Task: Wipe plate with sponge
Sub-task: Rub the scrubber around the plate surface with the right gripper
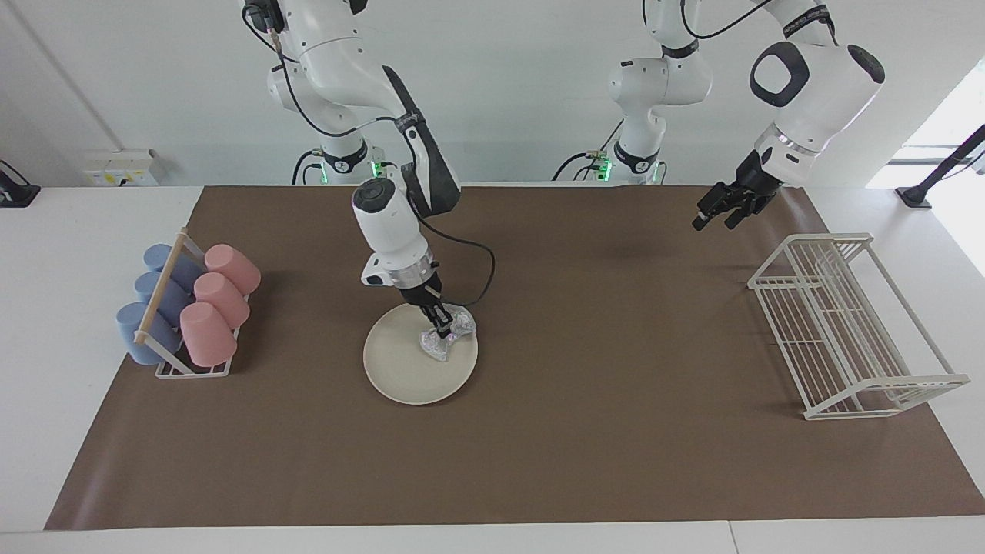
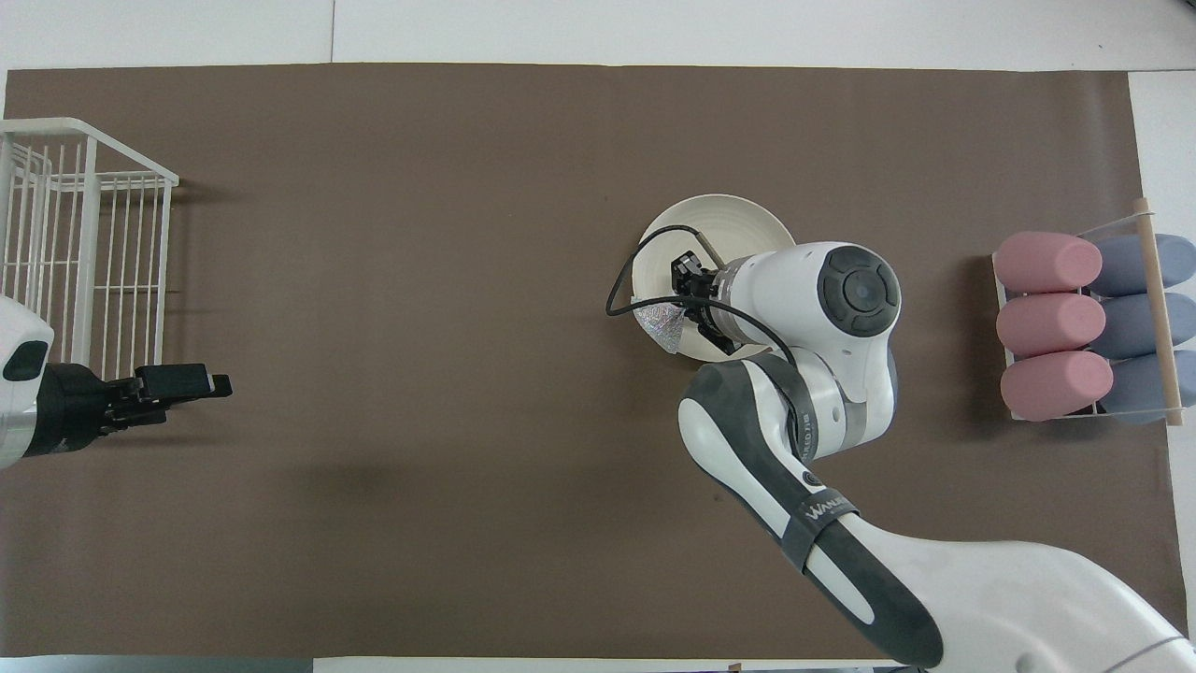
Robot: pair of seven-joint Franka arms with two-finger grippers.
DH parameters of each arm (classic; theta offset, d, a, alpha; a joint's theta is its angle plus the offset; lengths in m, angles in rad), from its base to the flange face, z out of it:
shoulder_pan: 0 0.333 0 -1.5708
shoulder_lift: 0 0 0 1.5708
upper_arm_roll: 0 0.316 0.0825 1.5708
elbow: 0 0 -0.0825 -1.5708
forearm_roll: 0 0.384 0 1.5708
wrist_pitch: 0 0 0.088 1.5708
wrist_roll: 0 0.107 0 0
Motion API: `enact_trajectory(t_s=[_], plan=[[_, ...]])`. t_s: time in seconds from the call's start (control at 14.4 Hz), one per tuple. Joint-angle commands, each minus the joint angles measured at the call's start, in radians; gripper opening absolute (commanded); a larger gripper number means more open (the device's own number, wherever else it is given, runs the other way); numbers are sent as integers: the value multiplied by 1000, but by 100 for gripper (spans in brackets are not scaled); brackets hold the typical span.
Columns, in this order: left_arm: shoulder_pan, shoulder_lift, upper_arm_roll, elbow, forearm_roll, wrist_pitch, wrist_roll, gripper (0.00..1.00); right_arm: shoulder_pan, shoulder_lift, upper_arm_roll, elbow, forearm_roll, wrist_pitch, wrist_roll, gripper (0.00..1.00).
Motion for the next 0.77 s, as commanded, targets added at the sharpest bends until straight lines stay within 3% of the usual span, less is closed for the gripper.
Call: enact_trajectory(t_s=[0.0, 0.14, 0.35, 0.56, 0.7], plan=[[5, 6, -8, 2, 20, 16, -20, 100, -27, -133, -2, 136, 7, -315, 77, 0], [-10, 6, -9, 2, 0, 10, -26, 100, -21, -196, -1, 228, -8, -465, 159, 0], [-26, 3, -14, 1, -234, -1, -31, 100, 21, -245, 17, 309, -107, -587, 334, 0], [-58, -2, -14, 2, -455, -15, -31, 100, 156, -240, 18, 325, -148, -545, 594, 0], [-62, -5, -14, 2, -614, -19, -24, 100, 192, -236, 24, 327, -159, -534, 712, 0]])
